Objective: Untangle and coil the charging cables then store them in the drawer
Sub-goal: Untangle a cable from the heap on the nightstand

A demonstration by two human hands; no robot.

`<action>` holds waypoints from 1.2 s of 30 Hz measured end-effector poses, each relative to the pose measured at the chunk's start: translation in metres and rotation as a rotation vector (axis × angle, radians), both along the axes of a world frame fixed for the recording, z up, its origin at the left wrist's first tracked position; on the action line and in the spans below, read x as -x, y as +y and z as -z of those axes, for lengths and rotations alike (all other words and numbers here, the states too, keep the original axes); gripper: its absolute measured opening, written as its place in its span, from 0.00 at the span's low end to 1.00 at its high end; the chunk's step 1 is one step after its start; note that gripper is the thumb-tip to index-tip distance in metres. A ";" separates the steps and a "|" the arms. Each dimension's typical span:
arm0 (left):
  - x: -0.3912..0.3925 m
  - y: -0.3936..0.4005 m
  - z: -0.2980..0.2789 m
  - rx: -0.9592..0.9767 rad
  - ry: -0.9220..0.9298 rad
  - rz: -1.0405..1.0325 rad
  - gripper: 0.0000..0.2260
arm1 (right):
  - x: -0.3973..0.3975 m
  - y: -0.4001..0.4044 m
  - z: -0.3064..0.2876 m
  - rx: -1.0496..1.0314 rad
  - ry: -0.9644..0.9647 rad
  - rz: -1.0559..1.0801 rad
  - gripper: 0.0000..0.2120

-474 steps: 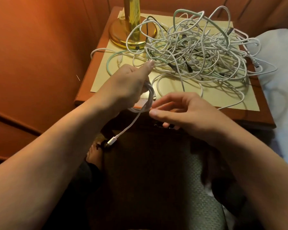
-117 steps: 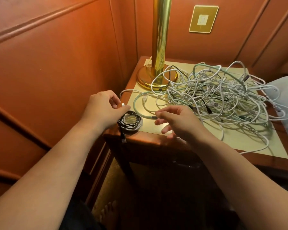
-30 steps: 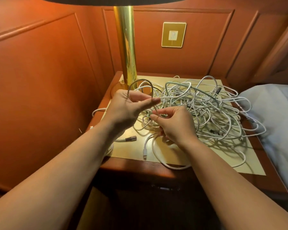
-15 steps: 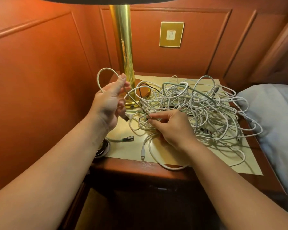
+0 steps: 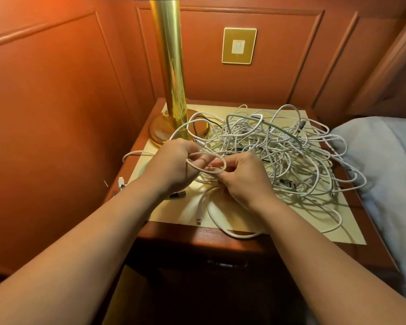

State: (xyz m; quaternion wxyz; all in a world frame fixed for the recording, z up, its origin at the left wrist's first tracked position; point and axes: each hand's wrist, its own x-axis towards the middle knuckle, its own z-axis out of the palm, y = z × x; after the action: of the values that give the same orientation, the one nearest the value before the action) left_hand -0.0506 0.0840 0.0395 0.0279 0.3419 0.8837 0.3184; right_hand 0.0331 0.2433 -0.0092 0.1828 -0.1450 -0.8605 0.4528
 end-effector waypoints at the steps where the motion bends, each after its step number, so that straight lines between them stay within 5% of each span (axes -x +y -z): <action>1: 0.001 -0.001 0.000 0.035 0.014 0.017 0.16 | 0.000 0.000 0.000 -0.001 -0.007 -0.001 0.07; 8: -0.003 0.004 -0.004 0.036 -0.191 0.071 0.15 | 0.001 0.003 -0.002 -0.027 -0.064 0.045 0.07; 16: -0.006 -0.004 -0.024 -0.387 -0.514 0.090 0.22 | -0.005 0.009 -0.016 -0.089 -0.102 0.161 0.06; 22: 0.012 -0.020 -0.034 -0.622 -0.684 -0.202 0.20 | -0.009 0.021 -0.016 -0.215 -0.196 0.223 0.07; 33: -0.004 0.006 0.007 -0.390 -0.263 -0.006 0.16 | -0.013 0.022 -0.015 -0.164 -0.158 0.175 0.10; 36: -0.006 0.021 0.024 -0.441 -0.280 -0.060 0.16 | -0.012 0.022 -0.014 -0.210 -0.130 0.165 0.09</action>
State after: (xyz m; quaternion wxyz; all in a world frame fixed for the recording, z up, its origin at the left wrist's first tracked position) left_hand -0.0445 0.1046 0.0157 0.0652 0.2660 0.7901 0.5484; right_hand 0.0454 0.2655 0.0049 0.1775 -0.2244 -0.8984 0.3333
